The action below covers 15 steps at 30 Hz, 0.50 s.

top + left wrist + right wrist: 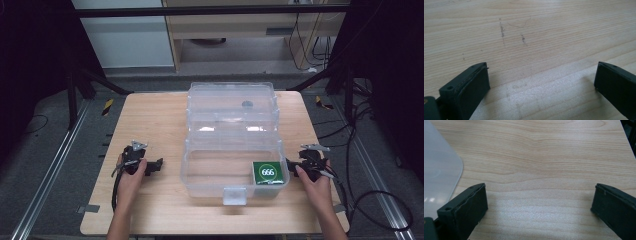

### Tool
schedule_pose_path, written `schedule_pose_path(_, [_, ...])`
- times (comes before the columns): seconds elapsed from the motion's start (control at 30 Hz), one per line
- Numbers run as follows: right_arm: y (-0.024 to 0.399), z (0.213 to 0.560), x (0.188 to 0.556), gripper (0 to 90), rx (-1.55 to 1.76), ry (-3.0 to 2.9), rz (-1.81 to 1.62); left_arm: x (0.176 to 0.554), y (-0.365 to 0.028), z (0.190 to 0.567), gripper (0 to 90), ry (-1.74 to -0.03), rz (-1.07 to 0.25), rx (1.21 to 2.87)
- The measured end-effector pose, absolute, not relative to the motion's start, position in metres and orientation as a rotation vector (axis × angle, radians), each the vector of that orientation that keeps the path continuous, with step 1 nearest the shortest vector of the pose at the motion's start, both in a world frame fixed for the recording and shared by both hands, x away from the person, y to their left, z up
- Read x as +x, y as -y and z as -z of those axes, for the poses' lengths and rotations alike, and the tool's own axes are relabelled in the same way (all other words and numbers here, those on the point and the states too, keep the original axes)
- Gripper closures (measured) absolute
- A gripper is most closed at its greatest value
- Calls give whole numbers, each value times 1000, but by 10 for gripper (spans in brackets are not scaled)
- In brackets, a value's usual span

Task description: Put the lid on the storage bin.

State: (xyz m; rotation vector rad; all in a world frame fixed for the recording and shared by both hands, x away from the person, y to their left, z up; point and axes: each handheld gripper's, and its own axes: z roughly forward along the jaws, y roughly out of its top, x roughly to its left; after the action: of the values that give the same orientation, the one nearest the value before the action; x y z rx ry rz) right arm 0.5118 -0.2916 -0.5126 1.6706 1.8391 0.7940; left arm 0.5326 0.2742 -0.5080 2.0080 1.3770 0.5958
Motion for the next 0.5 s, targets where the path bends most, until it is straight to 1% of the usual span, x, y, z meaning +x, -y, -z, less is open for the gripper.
schedule_pose_path(0.23, [295, 513, 519, 3, 1620, -1903, -821, 531, -272, 508, 0, -1335, -576, 2033])
schedule_pose_path(0.37, [298, 513, 519, 3, 1579, -1948, -838, 531, -273, 505, 0, -1282, -537, 2093])
schedule_pose_path(0.4, [301, 511, 519, 5, 1558, -1990, -839, 530, -273, 503, 13, -1269, -536, 2105])
schedule_pose_path(0.43, [305, 509, 520, 14, 1532, -2045, -840, 528, -273, 500, 40, -1244, -543, 2121])
schedule_pose_path(0.47, [308, 506, 521, 57, 1515, -2101, -812, 526, -273, 498, 32, -1228, -547, 2130])
schedule_pose_path(0.5, [308, 503, 521, 80, 1507, -2124, -797, 523, -273, 494, 26, -1204, -551, 2137])
